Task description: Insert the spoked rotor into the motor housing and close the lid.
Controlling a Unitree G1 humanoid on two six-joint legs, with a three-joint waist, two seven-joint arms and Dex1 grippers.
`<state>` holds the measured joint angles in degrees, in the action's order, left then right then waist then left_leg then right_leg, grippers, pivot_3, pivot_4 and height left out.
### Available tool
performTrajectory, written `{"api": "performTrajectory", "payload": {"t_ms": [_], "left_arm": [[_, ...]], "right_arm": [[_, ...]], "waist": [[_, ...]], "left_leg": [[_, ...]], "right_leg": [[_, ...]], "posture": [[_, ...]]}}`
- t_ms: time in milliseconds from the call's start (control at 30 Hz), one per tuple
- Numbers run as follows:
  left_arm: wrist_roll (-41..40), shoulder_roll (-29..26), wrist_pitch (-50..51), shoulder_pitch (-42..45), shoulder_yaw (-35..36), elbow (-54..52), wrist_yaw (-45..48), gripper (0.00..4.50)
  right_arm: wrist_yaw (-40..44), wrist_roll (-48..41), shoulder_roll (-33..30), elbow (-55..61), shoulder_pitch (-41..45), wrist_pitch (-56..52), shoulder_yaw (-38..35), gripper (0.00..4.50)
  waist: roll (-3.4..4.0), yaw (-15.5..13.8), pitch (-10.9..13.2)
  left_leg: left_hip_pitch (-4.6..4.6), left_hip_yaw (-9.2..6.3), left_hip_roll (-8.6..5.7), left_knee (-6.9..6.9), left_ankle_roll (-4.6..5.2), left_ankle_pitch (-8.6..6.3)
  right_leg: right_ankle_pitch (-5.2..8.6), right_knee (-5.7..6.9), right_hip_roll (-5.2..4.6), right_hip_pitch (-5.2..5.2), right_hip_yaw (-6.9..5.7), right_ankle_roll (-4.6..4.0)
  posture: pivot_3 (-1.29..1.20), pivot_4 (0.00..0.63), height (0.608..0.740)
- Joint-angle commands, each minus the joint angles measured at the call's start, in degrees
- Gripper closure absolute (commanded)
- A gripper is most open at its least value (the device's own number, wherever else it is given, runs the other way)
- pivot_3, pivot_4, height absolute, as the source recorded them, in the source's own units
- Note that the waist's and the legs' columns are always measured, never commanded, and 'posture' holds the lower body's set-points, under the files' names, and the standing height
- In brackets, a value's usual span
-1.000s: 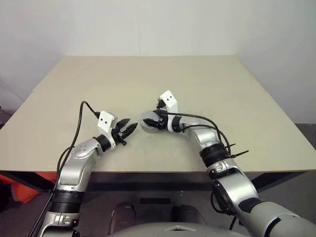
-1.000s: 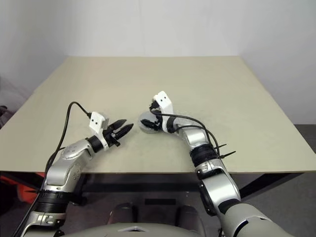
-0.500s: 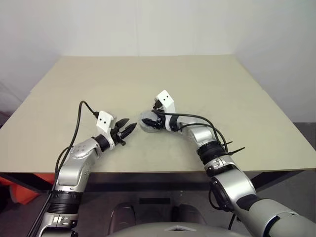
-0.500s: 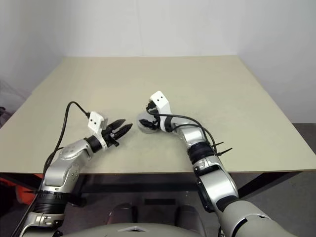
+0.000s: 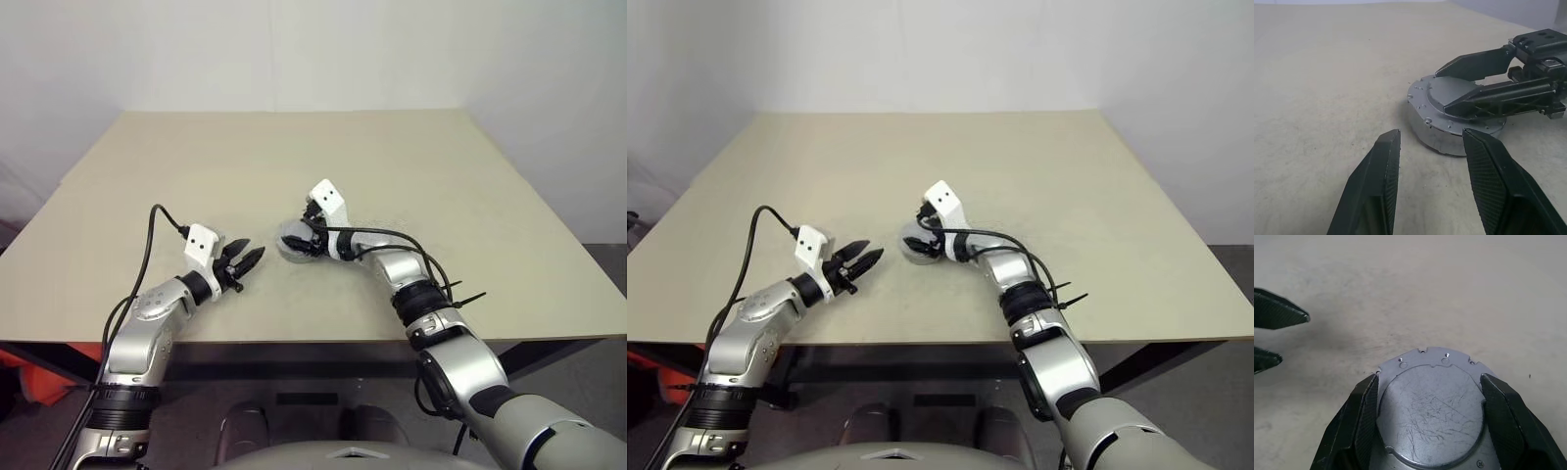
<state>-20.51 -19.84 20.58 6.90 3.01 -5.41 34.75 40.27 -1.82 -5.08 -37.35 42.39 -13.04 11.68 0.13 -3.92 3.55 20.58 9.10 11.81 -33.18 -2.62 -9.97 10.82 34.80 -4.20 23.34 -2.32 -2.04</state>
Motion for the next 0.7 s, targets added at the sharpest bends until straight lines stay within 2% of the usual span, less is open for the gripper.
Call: {"api": "performTrajectory", "payload": {"t_ms": [33,433,700], "left_arm": [[-0.86,-0.46,-0.11,0.56,0.82,-2.62,-0.01,2.37],[-0.59,-0.24,-0.22,0.30,0.24,-2.75,-0.08,2.37],[-0.53,-0.07,-0.29,0.39,0.01,-2.57,-0.12,2.37]], "right_arm": [[0.29,1.77,-1.04,-1.12,0.83,1.81,0.92,1.33],[0.73,-3.04,0.15,-2.00,2.94,-5.05,-3.94,1.33],[0.32,0.54,-0.75,-3.41,2.36,-1.29,-0.98,1.33]], "waist": [[0.00,0.01,0.00],[0.00,-0.01,0.00],[0.00,-0.02,0.00]], "left_leg": [[-0.03,0.00,0.00,0.00,0.00,0.00],[-0.15,-0.01,0.00,0.00,0.01,-0.01],[-0.16,-0.01,0.00,0.01,0.01,-0.01]], "right_leg": [[0.00,0.00,0.00,-0.03,0.00,0.01],[0.01,0.00,0.00,-0.14,0.02,0.02],[0.01,0.00,0.00,-0.14,0.02,0.02]], "posture": [[0.00,0.000,0.740],[0.00,0.000,0.740],[0.00,0.000,0.740]]}}
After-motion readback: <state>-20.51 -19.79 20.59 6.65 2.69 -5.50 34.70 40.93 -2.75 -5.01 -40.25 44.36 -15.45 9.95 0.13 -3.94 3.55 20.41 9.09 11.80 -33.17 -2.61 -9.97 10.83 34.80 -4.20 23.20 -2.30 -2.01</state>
